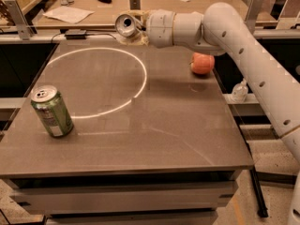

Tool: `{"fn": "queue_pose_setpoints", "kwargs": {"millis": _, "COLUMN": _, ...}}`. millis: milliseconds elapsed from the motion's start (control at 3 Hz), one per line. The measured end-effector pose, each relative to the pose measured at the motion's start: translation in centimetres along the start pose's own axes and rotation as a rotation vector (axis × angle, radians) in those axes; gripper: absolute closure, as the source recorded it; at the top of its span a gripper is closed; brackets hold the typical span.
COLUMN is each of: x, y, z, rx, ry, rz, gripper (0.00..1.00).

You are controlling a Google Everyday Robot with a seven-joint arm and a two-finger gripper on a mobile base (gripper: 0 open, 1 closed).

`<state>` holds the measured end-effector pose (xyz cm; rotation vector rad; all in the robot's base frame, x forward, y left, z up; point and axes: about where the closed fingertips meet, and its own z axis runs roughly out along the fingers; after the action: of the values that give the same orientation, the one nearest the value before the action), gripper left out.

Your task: Knock redbull can over

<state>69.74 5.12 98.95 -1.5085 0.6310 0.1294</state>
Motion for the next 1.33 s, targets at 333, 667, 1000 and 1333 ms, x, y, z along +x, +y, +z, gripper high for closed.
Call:
{"fn": "queue_pose_setpoints", "kwargs": {"millis": 333, "x": -0.6, "y": -0.4, "z": -0.1, "rx": -0.127, "ry": 0.068, "rz": -0.177, "gripper": 1.0}}
{"fn": "queue_pose_setpoints", "kwargs": {"millis": 667, "x": 0.6, "y": 0.4, "z": -1.2, "rx": -0.28, "ry": 0.119, "rz": -0.318, "gripper": 1.0}}
{"fn": "queue_pose_setpoints", "kwargs": {"millis": 1000, "x": 2.7, "y": 3.0, "z": -3.6, "rx": -0.459, "ry": 0.147, "rz": -0.443, "gripper": 1.0}}
{"fn": "queue_pose_setpoints", "kwargs": {"millis": 1333, "x": 4.4, "y": 5.5, "z": -6.1, "rx": -0.579, "ry": 0.153, "rz": -0.543, "gripper": 1.0}}
